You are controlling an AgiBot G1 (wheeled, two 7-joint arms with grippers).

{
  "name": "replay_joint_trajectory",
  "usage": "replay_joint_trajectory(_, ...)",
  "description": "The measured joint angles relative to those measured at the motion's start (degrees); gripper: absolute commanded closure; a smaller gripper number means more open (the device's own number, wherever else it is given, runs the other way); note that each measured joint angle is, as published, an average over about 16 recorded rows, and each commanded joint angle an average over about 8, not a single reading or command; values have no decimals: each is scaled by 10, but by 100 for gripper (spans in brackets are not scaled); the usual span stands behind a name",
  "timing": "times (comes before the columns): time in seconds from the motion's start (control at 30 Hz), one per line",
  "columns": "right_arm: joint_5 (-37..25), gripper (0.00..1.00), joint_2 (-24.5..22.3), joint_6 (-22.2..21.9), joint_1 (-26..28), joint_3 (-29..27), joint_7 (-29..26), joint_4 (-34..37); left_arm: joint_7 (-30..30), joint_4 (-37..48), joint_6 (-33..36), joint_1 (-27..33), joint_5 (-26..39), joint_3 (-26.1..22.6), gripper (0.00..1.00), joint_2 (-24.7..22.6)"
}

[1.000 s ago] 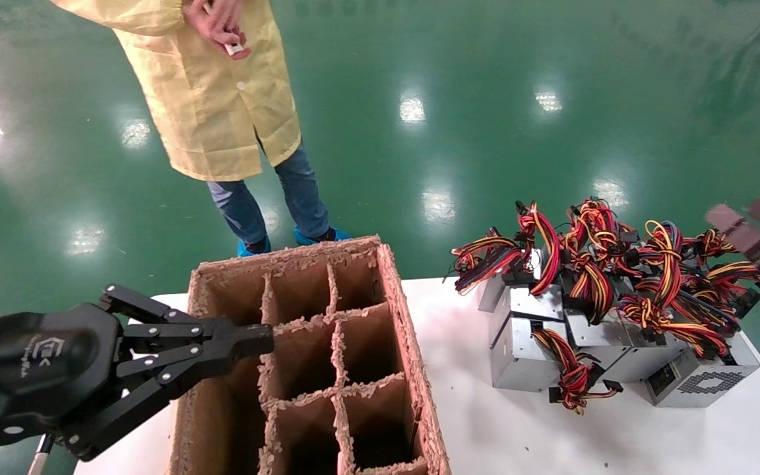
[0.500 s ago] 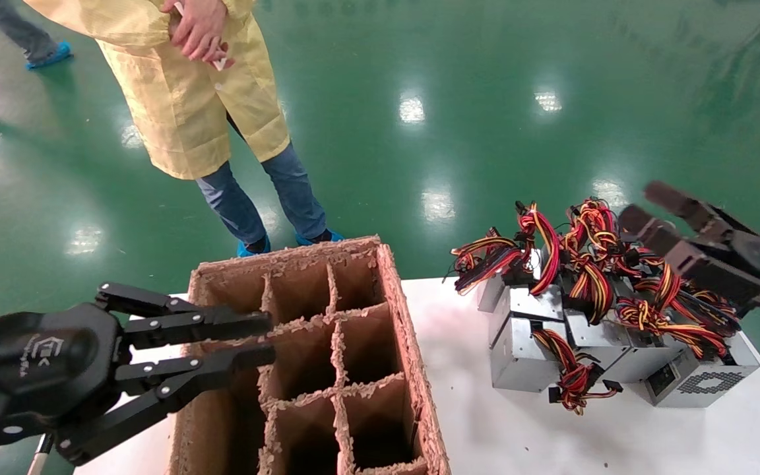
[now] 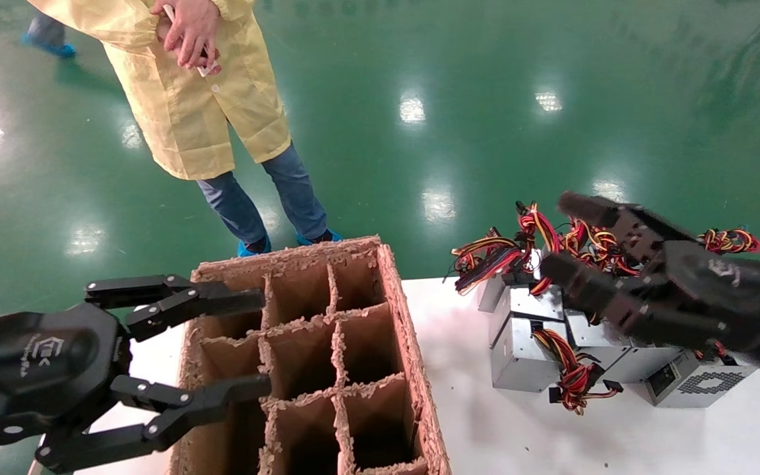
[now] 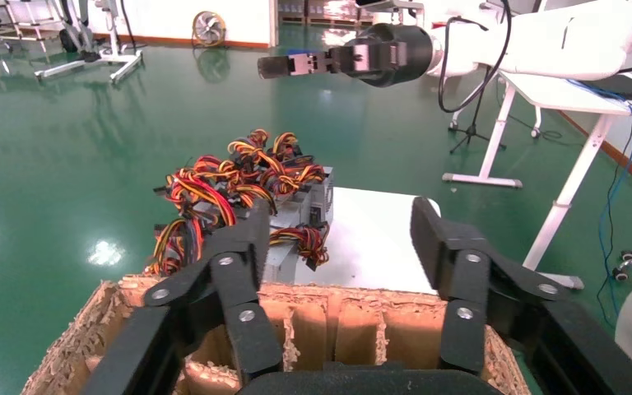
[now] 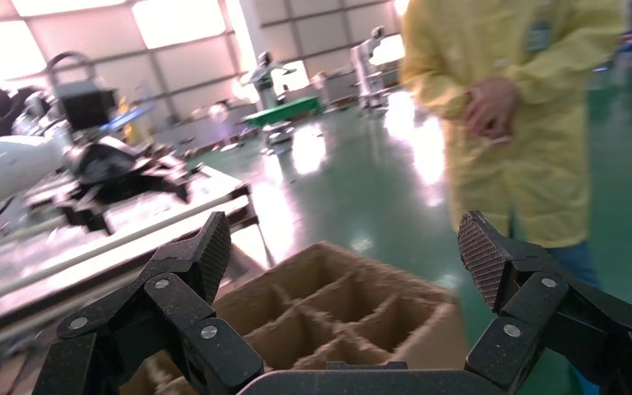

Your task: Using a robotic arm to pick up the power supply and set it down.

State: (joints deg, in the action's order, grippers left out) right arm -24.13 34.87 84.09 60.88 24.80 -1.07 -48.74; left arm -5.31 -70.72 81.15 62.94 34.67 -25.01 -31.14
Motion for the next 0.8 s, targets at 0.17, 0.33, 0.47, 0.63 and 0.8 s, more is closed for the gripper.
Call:
replay_joint_trajectory(0.17, -39, 0, 0, 4, 2, -19, -22, -55, 0, 0, 0, 0, 0, 0, 0, 0)
replay_joint_trajectory(0.33, -79, 0, 1, 7, 3, -39, -43, -110, 0, 0, 0, 0, 0, 0, 0, 0)
replay_joint_trajectory(0.47, -110, 0, 1, 10, 4, -55, -60, -154, 0, 0, 0, 0, 0, 0, 0, 0)
replay_joint_trajectory(0.63, -146, 0, 1, 13, 6, -72, -80, -205, 0, 0, 0, 0, 0, 0, 0, 0)
replay_joint_trajectory(0.8, -173, 0, 1, 16, 7, -86, -93, -242, 0, 0, 0, 0, 0, 0, 0, 0)
